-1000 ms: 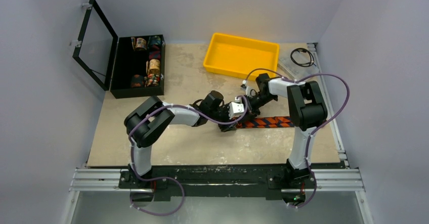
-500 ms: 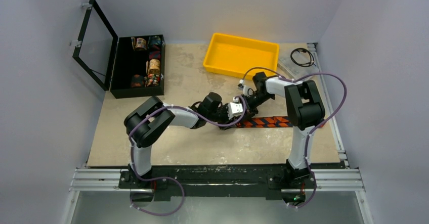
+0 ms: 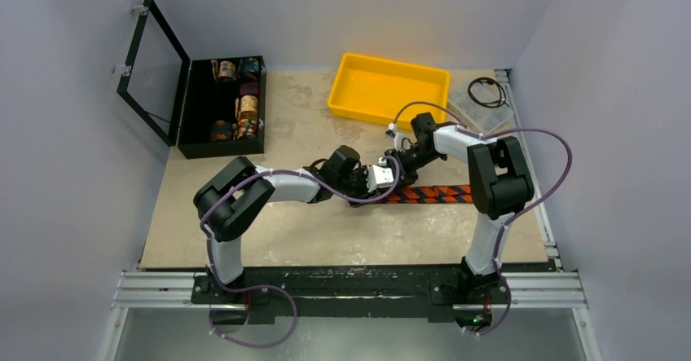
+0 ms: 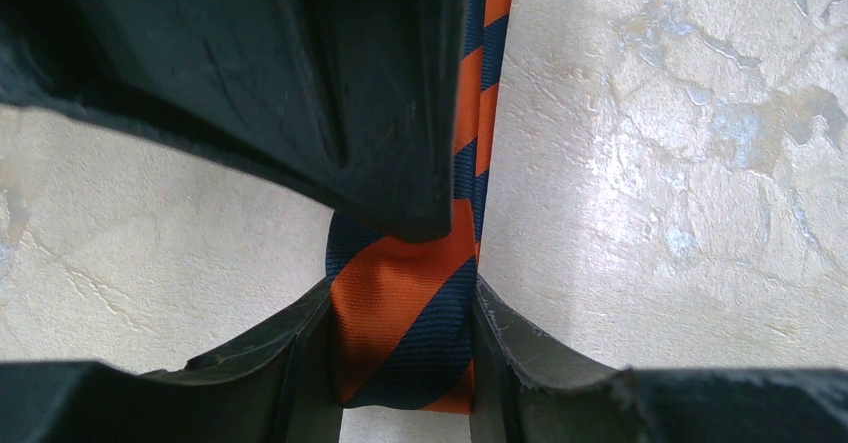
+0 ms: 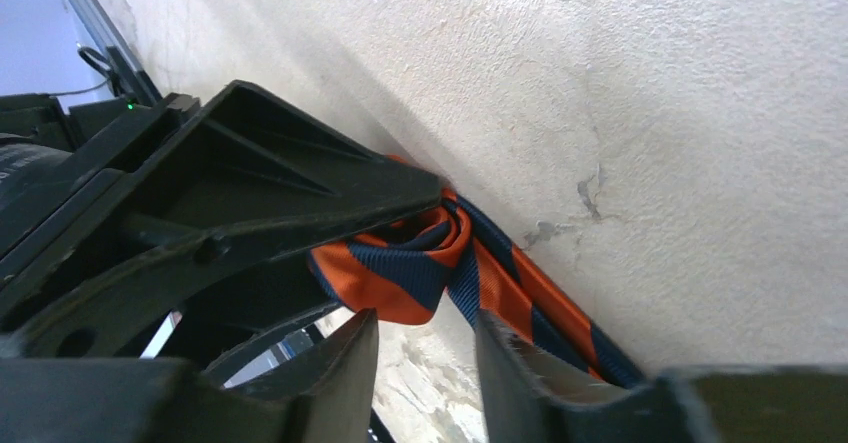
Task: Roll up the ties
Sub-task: Roll the tie at the center of the board.
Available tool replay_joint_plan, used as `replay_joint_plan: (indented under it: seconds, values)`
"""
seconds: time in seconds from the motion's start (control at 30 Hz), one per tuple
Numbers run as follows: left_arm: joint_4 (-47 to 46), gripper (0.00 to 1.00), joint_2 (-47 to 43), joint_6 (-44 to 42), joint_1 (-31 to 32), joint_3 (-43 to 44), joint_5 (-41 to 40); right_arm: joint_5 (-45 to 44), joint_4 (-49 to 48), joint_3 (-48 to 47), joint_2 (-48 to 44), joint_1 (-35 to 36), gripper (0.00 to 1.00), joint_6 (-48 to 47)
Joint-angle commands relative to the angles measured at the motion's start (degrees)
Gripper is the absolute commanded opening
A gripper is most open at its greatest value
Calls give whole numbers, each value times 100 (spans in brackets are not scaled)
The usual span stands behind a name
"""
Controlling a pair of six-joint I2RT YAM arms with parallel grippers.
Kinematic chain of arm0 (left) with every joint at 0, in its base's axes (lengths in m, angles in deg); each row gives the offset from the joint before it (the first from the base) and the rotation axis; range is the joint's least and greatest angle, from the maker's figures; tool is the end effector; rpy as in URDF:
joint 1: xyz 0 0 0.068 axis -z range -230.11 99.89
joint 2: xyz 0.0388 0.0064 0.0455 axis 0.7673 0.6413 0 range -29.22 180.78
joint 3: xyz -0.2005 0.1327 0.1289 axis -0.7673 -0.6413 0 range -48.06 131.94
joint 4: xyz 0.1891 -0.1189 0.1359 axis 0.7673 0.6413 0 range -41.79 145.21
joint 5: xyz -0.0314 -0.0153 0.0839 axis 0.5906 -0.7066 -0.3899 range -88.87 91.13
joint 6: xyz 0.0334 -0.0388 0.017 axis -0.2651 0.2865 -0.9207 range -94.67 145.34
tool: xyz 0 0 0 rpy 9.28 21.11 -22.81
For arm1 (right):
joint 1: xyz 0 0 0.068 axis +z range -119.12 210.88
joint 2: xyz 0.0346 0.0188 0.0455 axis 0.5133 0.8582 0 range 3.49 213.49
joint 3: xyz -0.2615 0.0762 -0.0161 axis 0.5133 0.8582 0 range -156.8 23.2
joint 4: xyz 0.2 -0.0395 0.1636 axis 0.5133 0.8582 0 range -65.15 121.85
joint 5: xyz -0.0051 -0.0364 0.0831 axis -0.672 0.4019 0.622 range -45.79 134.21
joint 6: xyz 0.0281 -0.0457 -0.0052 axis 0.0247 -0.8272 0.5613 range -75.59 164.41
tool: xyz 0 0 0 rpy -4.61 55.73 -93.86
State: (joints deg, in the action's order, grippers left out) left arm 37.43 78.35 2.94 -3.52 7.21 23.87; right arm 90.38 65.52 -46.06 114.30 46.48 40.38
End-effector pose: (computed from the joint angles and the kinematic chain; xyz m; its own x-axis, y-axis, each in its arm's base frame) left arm 0.2491 -0.2832 0.1371 -0.0900 0.6066 -0.7899 0.9769 0.2081 0.0484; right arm 0.3305 0.1189 0.1450 -0.9323 -0.3107 -0.1853 -0.3466 0.6204 0.7035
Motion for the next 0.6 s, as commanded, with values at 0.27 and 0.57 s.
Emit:
replay_joint_plan:
  seconds: [0.27,0.57]
  values:
    - [1175,29,150,-128,-116,-43,249,-958,-307,-105,835,-180,11,-90]
    - [1450,33,-443,-353,-218,513,971,-1403,-296,-138,1077,-180,9,-81]
